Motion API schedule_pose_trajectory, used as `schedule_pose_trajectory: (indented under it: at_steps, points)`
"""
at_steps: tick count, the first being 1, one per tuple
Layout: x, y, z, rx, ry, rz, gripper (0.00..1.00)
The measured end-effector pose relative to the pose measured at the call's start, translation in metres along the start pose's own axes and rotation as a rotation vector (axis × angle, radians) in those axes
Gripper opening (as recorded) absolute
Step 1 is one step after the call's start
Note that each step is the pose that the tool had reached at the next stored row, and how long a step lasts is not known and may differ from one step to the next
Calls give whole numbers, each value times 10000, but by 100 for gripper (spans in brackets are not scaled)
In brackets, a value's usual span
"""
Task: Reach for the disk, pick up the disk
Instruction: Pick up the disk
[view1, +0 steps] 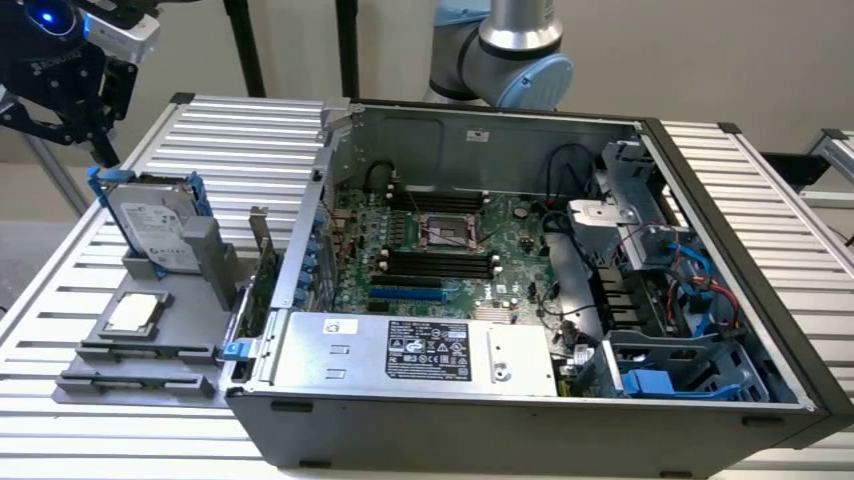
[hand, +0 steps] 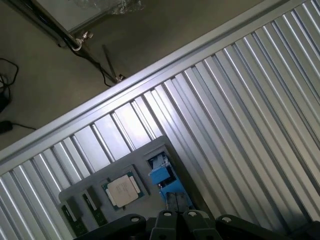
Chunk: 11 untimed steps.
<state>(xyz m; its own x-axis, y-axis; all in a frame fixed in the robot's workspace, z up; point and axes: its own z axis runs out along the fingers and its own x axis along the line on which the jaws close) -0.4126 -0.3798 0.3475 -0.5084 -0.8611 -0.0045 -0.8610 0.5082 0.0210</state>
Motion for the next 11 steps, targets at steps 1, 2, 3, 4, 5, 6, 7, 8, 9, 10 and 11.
schedule_pose_trajectory:
  at_steps: [1,2,3,4,5,6,7,8,9,10,11]
  points:
    - [0,0,0,0,0,-20,11]
    - [-1,0,0,-1,2,-118,11]
    - [-1,0,0,-1,5,-287,11]
    - [-1,0,0,-2,9,-471,11]
    - [-1,0,0,-3,14,-662,11]
    - [-1,1,0,-4,18,-841,11]
    - [-1,1,0,-4,21,-1021,11]
    - [-1,0,0,-4,24,-1202,11]
    - [-1,0,0,-3,27,-1386,11]
    - [-1,0,0,-3,30,-1567,11]
    - [-1,1,0,-3,33,-1745,11]
